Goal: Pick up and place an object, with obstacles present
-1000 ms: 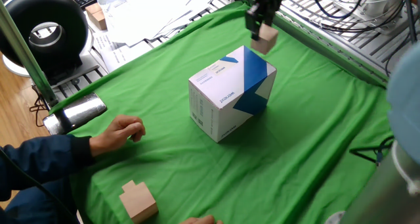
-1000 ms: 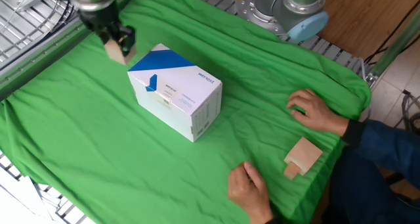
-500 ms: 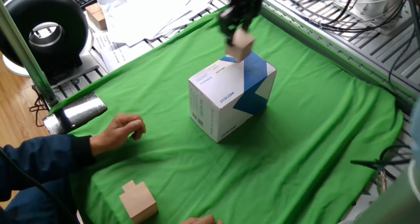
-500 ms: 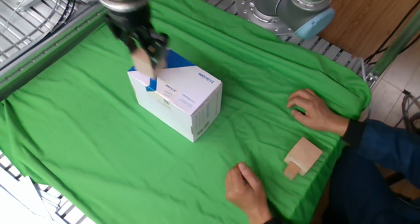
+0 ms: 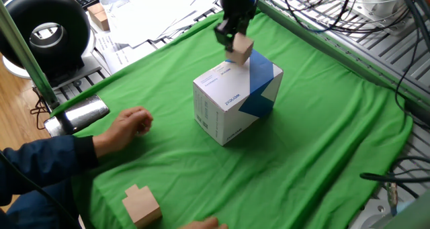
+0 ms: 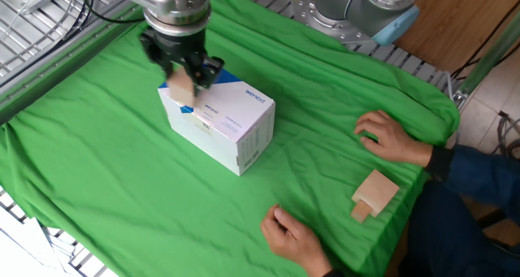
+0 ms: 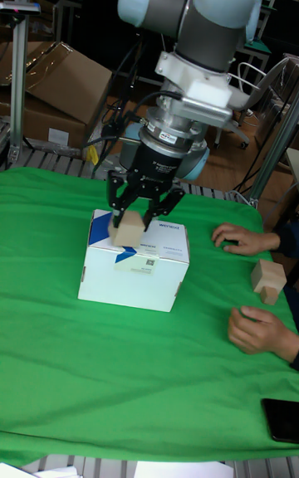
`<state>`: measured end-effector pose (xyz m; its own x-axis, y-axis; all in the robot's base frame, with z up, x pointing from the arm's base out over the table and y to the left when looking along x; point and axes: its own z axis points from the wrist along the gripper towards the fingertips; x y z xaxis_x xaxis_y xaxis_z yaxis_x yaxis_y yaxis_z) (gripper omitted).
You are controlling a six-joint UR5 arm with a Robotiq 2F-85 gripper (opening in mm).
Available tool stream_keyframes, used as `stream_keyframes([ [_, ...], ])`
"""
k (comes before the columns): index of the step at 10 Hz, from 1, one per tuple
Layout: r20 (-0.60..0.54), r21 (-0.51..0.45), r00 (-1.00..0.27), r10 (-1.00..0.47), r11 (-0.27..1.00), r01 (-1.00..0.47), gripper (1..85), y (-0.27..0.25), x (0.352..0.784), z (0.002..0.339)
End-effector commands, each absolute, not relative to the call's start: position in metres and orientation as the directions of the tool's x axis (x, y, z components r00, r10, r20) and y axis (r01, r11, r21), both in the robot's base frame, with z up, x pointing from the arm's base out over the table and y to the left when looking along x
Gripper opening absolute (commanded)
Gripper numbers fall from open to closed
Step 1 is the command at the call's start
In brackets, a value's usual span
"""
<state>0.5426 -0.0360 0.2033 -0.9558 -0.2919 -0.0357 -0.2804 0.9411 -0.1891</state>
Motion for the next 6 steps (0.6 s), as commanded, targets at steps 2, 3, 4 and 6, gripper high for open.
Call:
stream_keyframes([
  [2,-0.037,-0.175,-0.931,-0.363,0.920,-0.351,1.3,-0.026,0.544,0.203],
  [3,-0.030,-0.190,-0.932,-0.361,0.917,-0.350,1.3,-0.031,0.544,0.204],
  [4,-0.026,-0.181,-0.937,-0.347,0.924,-0.337,1.3,-0.029,0.541,0.203],
  [6,-0.001,-0.127,-0.951,-0.310,0.943,-0.307,1.3,-0.018,0.529,0.201],
])
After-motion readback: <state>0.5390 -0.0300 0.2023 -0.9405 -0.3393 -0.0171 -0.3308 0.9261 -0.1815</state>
